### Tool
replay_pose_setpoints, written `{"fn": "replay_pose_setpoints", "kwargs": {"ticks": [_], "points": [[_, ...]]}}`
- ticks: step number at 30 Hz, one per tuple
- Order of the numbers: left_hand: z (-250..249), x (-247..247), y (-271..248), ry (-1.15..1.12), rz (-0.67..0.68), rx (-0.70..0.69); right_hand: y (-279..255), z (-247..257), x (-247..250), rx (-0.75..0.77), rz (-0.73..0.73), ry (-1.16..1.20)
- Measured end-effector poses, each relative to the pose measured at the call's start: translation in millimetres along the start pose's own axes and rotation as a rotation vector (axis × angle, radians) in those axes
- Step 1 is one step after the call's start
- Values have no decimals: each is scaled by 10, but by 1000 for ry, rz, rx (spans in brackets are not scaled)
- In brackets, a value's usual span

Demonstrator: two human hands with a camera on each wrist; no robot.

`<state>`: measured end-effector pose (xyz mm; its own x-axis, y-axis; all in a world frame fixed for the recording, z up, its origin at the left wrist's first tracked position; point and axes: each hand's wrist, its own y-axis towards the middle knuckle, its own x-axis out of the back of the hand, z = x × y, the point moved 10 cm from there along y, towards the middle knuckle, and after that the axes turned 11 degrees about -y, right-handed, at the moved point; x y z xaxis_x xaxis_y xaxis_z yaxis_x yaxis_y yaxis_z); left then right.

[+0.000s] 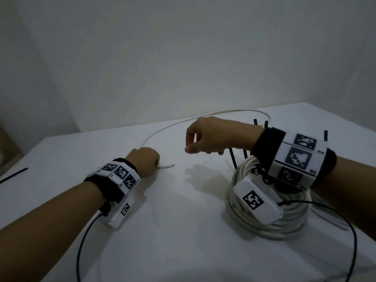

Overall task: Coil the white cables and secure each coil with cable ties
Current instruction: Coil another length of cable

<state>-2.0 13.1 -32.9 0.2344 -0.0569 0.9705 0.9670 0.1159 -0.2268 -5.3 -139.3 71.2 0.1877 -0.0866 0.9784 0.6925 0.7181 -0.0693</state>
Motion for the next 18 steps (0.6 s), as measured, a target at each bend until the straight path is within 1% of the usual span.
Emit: {"fn": "replay_pose_setpoints", "kwargs": {"ticks": [2,3,4,6,8,12,14,18], "points": [[-67,38,-34,33,-22,-26,-10,14,-42,3,34,-22],[-106,63,-69,2,-19,-38,-24,15,-55,5,41,-38],[-142,107,-117,-74,-12,-49,-37,15,-57,6,39,-55],[-200,298,-263,-327,-26,-62,-83,44,-25,17,8,-88],[-298,623,-466,-524,-103,-118,-144,130,45,66,-56,-142],[-537,1266,-964,-677,-233,-246,-288,338,136,142,-142,-280],[-596,1508,-1169,-726,-299,-288,-385,441,262,162,-219,-254],[-498,1705,-1395,-903,-448,-315,-642,476,759,171,-490,-53]]}}
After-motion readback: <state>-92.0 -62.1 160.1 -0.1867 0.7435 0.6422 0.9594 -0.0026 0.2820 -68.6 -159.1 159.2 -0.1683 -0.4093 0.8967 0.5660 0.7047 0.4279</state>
